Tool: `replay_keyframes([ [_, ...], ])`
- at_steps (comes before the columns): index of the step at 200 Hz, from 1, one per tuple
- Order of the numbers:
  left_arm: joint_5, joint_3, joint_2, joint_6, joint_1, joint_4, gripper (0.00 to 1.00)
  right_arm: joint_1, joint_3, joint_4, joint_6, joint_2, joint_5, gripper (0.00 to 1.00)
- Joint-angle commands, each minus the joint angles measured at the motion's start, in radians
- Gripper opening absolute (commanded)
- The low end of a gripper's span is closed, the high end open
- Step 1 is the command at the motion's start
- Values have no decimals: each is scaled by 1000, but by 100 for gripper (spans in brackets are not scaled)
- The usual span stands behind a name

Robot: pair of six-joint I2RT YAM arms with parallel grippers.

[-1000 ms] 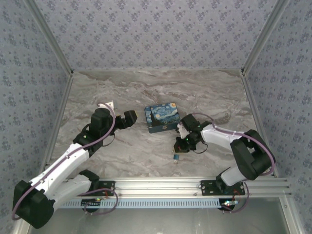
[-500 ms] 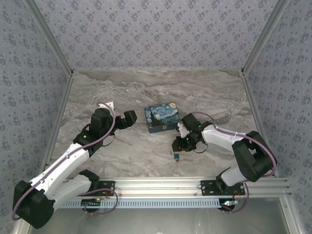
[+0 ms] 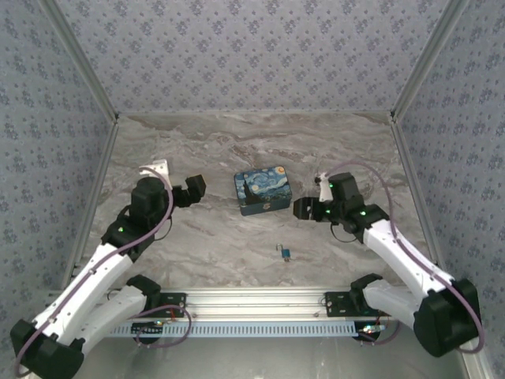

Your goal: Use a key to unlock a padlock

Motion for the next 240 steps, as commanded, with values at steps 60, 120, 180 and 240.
replay_keyframes([
  [60,-270,-79,-118,341,10,14,99,-233,-72,150,-140,-254,210,100],
  [120,-337,-155,-24,496,38,83,100,-298,-293,476,-314,-259,421,100],
  [180,-159,-213,120,427,199,194,99,-360,-454,771,-312,-93,428,100],
  [240,-27,-302,178,412,335,403,100,-395,-422,1103,-380,216,278,100],
])
